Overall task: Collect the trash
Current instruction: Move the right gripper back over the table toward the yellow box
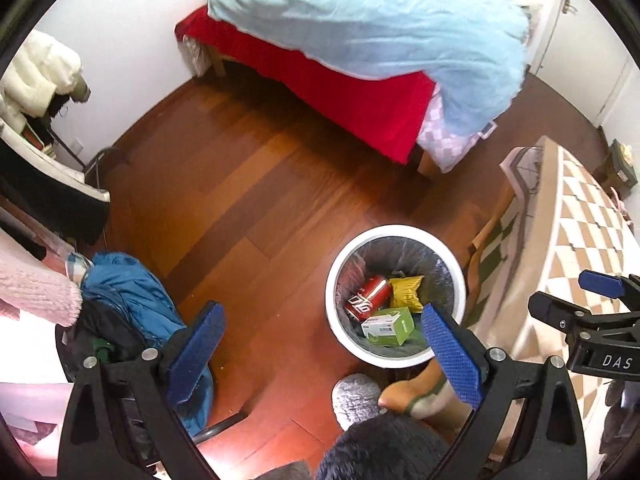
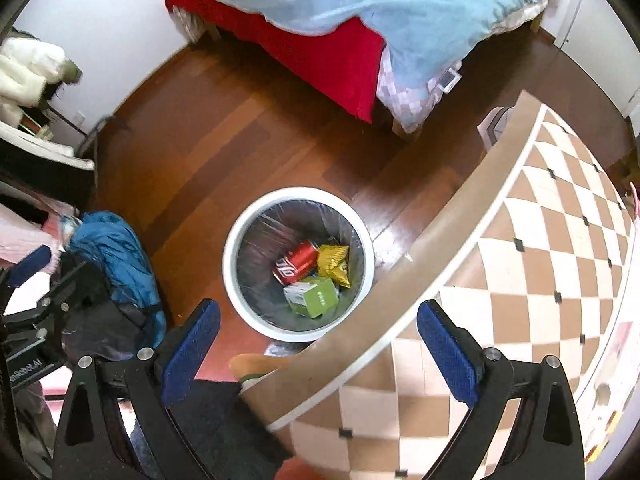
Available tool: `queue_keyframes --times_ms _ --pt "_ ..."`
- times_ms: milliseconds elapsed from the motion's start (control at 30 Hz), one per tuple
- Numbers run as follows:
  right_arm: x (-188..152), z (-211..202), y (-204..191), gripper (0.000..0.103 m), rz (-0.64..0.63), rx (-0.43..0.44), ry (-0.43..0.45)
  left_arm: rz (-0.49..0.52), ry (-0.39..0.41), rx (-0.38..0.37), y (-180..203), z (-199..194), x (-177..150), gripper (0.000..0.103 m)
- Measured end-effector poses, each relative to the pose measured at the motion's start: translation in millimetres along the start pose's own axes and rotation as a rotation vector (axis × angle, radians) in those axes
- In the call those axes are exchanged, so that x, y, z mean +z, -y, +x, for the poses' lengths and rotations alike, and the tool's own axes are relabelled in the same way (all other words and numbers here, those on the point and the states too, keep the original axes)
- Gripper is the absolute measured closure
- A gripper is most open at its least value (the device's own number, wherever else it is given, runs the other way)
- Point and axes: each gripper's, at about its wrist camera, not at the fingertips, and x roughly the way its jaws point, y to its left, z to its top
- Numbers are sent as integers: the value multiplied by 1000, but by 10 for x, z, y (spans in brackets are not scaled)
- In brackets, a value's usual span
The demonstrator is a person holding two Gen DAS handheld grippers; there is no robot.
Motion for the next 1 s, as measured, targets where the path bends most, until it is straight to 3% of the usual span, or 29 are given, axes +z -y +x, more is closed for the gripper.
queue_keyframes --times_ms 267,500,633,767,900,1000 --pt "-369 -810 83 3 85 58 167 35 102 -12 137 -630 -119 3" --pt "-929 -1387 602 3 282 60 322 85 194 -24 553 -1052 -283 3" --pt "-1445 -1574 1090 3 415 30 356 150 169 -89 1084 -1005 -497 3" --pt "-2115 -1647 1762 3 574 -79 358 252 98 -132 1792 -742 -808 3" --pt "-2900 -1575 2578 3 775 -146 308 365 30 -159 2545 -453 -1150 3" --pt "-3284 -1544 3062 6 852 -200 279 442 2 -158 3057 -285 -1317 3"
